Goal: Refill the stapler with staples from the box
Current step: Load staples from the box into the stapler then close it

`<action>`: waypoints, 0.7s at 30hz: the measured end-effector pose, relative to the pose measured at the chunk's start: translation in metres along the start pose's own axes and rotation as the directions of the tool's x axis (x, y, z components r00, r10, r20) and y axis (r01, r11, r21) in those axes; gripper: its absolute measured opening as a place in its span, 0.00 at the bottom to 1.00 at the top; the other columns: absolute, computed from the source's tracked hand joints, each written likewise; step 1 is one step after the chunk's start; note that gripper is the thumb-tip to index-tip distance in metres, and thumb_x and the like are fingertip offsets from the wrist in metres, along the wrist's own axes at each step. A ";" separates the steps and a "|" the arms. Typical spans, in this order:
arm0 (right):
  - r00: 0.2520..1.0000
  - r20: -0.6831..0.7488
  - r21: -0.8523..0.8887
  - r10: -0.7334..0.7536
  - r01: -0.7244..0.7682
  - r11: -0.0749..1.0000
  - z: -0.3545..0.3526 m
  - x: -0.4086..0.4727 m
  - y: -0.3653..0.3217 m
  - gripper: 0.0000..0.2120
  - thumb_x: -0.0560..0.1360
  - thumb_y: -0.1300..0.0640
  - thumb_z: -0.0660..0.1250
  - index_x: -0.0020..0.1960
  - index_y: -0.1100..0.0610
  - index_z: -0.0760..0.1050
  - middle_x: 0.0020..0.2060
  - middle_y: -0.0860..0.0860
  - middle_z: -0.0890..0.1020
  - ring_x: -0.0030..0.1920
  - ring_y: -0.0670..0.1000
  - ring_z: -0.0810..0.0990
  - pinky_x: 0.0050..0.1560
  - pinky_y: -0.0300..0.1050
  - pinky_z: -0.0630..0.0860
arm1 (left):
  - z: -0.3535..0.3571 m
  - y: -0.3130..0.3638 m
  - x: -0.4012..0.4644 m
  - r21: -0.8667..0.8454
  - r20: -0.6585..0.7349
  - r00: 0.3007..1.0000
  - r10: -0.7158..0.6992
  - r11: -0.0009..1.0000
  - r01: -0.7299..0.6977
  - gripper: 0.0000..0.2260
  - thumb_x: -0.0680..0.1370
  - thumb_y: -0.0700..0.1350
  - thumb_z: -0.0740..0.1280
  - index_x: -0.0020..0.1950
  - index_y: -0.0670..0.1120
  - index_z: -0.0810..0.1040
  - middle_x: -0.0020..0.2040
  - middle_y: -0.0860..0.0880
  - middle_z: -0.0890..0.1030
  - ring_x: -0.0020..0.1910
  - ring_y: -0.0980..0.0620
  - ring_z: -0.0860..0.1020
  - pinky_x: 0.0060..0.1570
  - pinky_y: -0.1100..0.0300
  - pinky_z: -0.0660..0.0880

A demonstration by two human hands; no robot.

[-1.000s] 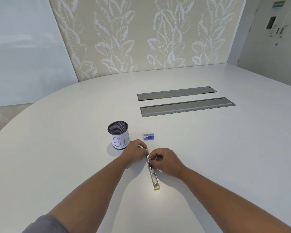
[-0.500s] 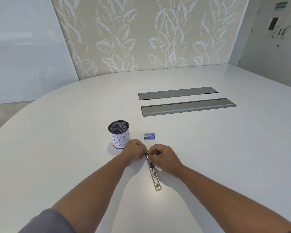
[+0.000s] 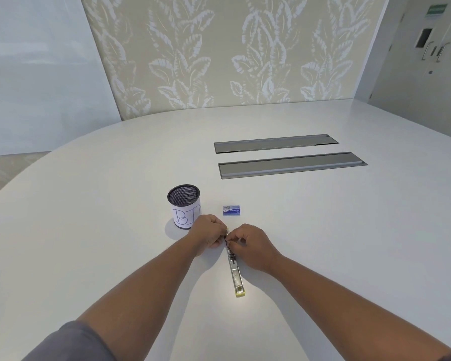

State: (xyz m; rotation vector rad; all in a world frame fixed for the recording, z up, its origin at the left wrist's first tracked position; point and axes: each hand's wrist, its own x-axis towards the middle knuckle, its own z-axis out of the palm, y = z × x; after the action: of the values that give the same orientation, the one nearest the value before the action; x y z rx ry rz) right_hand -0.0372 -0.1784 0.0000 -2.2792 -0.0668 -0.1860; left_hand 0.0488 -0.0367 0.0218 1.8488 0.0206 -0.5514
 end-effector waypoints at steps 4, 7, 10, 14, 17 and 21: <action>0.996 -0.017 -0.056 -0.090 0.089 0.994 0.001 -0.004 0.003 0.09 0.74 0.57 0.70 0.52 0.51 0.86 0.41 0.53 0.81 0.44 0.51 0.78 0.48 0.47 0.76 | 0.000 0.000 0.001 -0.009 0.000 1.000 0.002 1.000 -0.002 0.05 0.75 0.30 0.68 0.43 0.39 0.79 0.33 0.42 0.77 0.23 0.52 0.73 0.23 0.66 0.72; 0.990 -0.020 -0.153 -0.136 0.132 0.979 0.005 -0.005 0.006 0.10 0.76 0.52 0.66 0.53 0.47 0.85 0.37 0.50 0.77 0.41 0.48 0.73 0.45 0.46 0.73 | 0.000 -0.001 0.001 -0.013 0.006 1.000 0.005 1.000 -0.005 0.05 0.75 0.30 0.69 0.43 0.40 0.79 0.32 0.43 0.76 0.25 0.52 0.73 0.24 0.66 0.73; 0.990 -0.026 -0.196 -0.137 0.129 0.972 0.007 -0.005 0.007 0.12 0.76 0.51 0.64 0.54 0.46 0.84 0.37 0.49 0.75 0.41 0.49 0.72 0.44 0.47 0.73 | -0.001 -0.002 0.000 -0.014 0.009 1.000 0.009 1.000 -0.009 0.05 0.76 0.31 0.69 0.44 0.39 0.79 0.33 0.43 0.77 0.26 0.51 0.73 0.25 0.65 0.74; 0.991 -0.025 -0.189 -0.128 0.121 0.974 0.007 -0.005 0.007 0.11 0.76 0.53 0.65 0.54 0.47 0.84 0.37 0.50 0.76 0.41 0.50 0.72 0.44 0.48 0.73 | -0.001 -0.003 -0.001 -0.009 0.010 1.000 0.026 1.000 -0.026 0.04 0.76 0.31 0.69 0.45 0.39 0.80 0.33 0.43 0.77 0.27 0.51 0.74 0.26 0.65 0.75; 0.996 -0.029 -0.126 -0.086 0.081 0.989 0.004 -0.006 0.005 0.14 0.76 0.51 0.66 0.60 0.46 0.82 0.37 0.45 0.74 0.42 0.47 0.73 0.45 0.45 0.72 | -0.001 -0.005 -0.004 -0.026 0.016 0.999 0.045 0.999 -0.045 0.04 0.77 0.31 0.70 0.45 0.39 0.79 0.33 0.43 0.77 0.29 0.51 0.74 0.27 0.65 0.76; 1.000 -0.015 -0.021 -0.009 0.009 1.000 -0.002 -0.011 -0.003 0.27 0.75 0.49 0.66 0.74 0.48 0.67 0.36 0.50 0.77 0.37 0.44 0.74 0.45 0.50 0.76 | -0.004 -0.013 -0.006 -0.030 0.013 0.995 0.100 0.995 -0.100 0.02 0.77 0.32 0.70 0.47 0.37 0.81 0.36 0.43 0.80 0.32 0.52 0.77 0.32 0.65 0.78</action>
State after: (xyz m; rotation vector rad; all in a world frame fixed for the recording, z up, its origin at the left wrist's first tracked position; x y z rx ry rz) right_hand -0.0490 -0.1781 0.0021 -2.2980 -0.0676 -0.2095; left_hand 0.0411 -0.0271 0.0139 1.8071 -0.0728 -0.4922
